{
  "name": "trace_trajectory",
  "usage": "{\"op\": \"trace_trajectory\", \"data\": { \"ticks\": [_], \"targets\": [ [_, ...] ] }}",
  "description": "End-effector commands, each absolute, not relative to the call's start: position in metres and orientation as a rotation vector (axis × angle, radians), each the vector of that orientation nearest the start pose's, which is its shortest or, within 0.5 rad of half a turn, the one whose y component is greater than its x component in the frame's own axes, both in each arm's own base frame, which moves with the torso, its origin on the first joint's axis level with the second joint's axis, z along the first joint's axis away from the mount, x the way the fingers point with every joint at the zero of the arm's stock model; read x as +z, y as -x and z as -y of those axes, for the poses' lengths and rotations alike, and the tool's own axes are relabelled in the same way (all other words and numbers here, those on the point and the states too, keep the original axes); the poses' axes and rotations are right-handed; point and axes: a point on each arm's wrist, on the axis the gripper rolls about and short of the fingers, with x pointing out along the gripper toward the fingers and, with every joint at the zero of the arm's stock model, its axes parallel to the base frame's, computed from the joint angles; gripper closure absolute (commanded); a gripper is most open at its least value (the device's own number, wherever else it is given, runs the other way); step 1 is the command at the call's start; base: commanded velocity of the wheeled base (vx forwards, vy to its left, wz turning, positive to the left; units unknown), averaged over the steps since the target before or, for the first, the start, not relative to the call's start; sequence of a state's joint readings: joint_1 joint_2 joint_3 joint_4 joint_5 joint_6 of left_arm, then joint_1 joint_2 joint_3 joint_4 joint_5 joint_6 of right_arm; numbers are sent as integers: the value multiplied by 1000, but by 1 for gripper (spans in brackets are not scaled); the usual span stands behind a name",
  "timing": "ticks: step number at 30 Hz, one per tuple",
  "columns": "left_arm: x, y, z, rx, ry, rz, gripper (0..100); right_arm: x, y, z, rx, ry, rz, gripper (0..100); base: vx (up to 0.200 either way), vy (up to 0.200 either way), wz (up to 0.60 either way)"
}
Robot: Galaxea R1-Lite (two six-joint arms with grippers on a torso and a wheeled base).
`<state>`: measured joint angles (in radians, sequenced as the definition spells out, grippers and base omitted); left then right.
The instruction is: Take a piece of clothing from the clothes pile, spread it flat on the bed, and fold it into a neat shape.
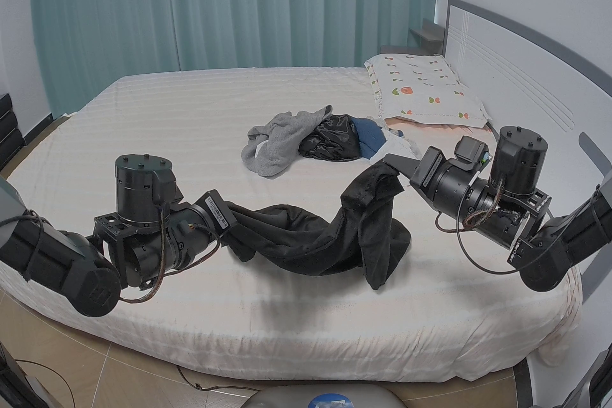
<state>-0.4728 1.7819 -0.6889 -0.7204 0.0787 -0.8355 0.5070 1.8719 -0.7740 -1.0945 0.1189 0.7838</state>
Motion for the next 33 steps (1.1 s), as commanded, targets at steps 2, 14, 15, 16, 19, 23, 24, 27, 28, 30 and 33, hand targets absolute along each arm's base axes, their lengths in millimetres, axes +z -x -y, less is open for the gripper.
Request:
{"op": "trace_trajectory", "data": {
  "ticks": [2, 14, 15, 16, 19, 23, 24, 27, 28, 30, 33],
  "targets": [
    [136, -274, 138, -213, 713, -494, 100, 166, -293, -168, 600, -757, -250, 100, 0, 0, 0],
    [140, -275, 134, -204, 739, -482, 100, 166, -292, -169, 601, -745, -246, 100, 0, 67, 0],
    [141, -275, 133, -204, 741, -478, 100, 166, -292, -168, 601, -743, -245, 100, 0, 200, 0],
    [142, -275, 131, -202, 741, -473, 100, 166, -292, -168, 601, -743, -245, 100, 0, 200, 0],
    [146, -275, 130, -204, 746, -461, 100, 167, -292, -168, 602, -742, -243, 100, 0, 200, 0],
    [150, -274, 128, -205, 751, -450, 100, 167, -292, -168, 601, -743, -241, 100, 0, 200, 0],
    [151, -274, 127, -205, 752, -445, 100, 167, -292, -168, 599, -743, -241, 100, 0, 200, 0],
    [152, -274, 126, -207, 755, -442, 100, 167, -292, -168, 590, -739, -235, 100, 0, 200, 0],
    [153, -274, 126, -210, 756, -442, 100, 167, -292, -168, 588, -738, -234, 100, 0, 200, 0],
    [155, -273, 123, -221, 762, -441, 100, 167, -292, -167, 581, -728, -226, 100, 0, 200, 0],
    [157, -272, 122, -230, 766, -440, 100, 170, -291, -166, 584, -726, -217, 100, 0, 200, 0]
  ]
}}
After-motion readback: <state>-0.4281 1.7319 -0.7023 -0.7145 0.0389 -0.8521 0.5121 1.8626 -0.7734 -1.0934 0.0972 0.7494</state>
